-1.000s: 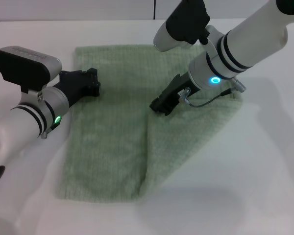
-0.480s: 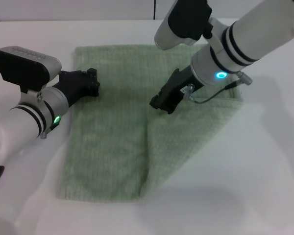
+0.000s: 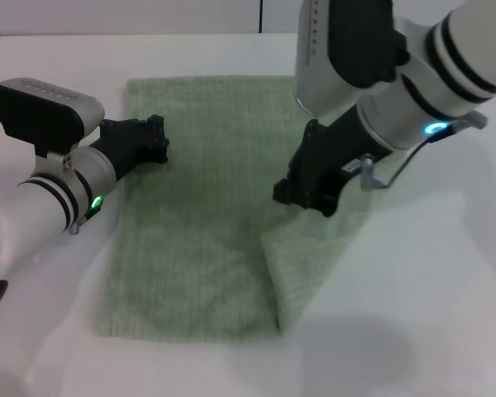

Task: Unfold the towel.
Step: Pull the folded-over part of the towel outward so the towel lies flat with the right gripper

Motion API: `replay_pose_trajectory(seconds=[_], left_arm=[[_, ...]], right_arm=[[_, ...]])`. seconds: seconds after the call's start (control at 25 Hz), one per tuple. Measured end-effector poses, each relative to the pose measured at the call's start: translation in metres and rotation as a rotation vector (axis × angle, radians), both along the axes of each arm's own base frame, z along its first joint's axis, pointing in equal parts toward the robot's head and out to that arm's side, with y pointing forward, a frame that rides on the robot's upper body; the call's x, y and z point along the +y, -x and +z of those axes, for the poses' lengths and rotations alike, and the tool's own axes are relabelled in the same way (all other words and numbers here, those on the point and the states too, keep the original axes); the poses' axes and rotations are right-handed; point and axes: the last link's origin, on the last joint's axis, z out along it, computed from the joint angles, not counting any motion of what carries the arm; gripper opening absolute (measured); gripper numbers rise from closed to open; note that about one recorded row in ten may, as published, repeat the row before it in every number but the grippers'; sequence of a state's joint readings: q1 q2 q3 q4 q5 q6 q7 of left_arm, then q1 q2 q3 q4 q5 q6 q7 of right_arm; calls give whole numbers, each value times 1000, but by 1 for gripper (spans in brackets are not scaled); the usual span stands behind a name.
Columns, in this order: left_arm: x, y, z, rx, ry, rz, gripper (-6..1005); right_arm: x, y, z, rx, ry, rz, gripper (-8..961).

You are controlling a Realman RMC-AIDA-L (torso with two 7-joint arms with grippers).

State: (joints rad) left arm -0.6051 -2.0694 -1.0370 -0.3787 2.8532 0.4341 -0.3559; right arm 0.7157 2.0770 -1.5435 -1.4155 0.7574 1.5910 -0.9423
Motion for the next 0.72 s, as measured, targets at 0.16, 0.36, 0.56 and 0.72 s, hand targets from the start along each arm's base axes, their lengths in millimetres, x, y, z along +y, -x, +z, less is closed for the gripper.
replay_pose_trajectory(seconds=[0.16,0.36,0.56,0.72], left_arm=[[0,0,0,-1,0,-1,7],[-1,0,0,-6,-1,1,12],[-1,1,0,-6,-2,3,18],[-2,1,0,-6,-2,4,22]], right_arm=[[-12,3,6,-33,48,27,2],[-25,-1,5,-141,84,37,1],[-30,-6,-2,-237,82,29,1],[-37,-2,-5,-264,98,53,1]])
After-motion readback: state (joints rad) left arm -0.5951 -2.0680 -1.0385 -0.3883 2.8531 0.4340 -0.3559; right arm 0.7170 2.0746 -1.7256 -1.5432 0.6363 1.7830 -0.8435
